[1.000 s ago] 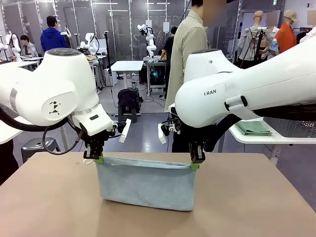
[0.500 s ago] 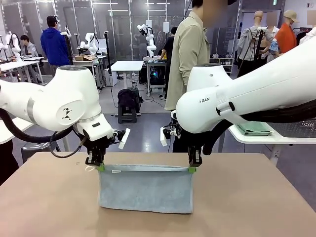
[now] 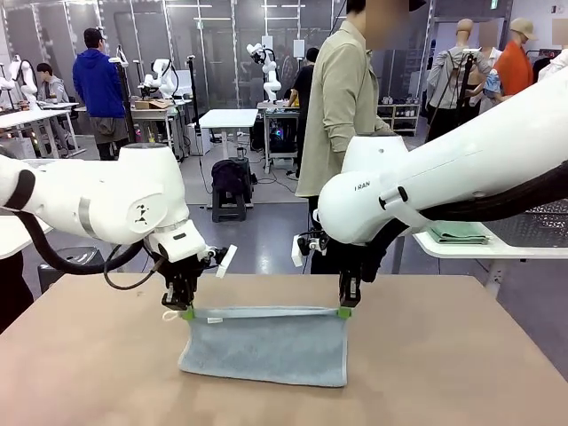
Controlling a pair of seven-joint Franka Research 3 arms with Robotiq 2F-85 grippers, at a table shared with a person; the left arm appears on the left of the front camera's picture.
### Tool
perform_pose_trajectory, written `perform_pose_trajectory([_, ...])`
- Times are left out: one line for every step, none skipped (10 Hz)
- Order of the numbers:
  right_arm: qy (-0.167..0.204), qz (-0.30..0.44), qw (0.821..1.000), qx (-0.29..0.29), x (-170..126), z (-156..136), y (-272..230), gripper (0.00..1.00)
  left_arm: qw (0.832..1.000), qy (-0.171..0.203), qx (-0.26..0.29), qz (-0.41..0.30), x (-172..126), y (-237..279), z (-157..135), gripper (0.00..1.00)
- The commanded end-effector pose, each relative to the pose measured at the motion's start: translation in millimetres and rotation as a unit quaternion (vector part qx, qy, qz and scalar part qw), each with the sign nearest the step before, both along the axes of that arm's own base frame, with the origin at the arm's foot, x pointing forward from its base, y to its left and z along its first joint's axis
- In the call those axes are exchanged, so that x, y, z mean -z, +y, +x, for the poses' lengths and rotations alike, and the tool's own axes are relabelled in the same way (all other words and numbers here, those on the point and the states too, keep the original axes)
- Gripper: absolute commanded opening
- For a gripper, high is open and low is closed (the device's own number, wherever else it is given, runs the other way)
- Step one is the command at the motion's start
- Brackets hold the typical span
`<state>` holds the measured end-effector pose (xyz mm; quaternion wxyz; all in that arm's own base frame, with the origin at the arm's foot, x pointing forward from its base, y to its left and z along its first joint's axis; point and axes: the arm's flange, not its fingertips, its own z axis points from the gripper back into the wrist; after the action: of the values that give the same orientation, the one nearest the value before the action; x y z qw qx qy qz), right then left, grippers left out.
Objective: Fold the towels and place them in the basket.
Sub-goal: When a person lays out a Towel with hook on the table, fold it in half twice.
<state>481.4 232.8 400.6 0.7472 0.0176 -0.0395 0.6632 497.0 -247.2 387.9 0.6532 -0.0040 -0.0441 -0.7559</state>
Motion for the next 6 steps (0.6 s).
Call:
perform_pose_trajectory([0.002, 0.012, 1.0, -0.003, 10, 16, -8, 0.04, 1.0, 0.017, 0.014, -0.004, 12, 4, 16, 0.04])
perform_pose_trajectory([0.001, 0.014, 1.0, -0.003, 16, 21, -10, 0.04, 1.0, 0.018, 0.016, -0.003, 19, 4, 20, 0.04])
perform_pose_trajectory([0.0, 0.016, 1.0, -0.003, 22, 25, -11, 0.04, 1.0, 0.019, 0.019, -0.002, 26, 4, 23, 0.04])
perform_pose_trajectory([-0.001, 0.017, 1.0, -0.004, 26, 29, -11, 0.04, 1.0, 0.017, 0.02, 0.0, 32, 3, 25, 0.04])
perform_pose_trajectory([-0.003, 0.013, 1.0, 0.001, 30, 35, -13, 0.04, 1.0, 0.013, 0.026, 0.002, 39, 3, 30, 0.04])
perform_pose_trajectory([-0.002, 0.014, 1.0, 0.003, 35, 38, -14, 0.04, 0.999, 0.005, 0.031, 0.005, 42, 1, 32, 0.04])
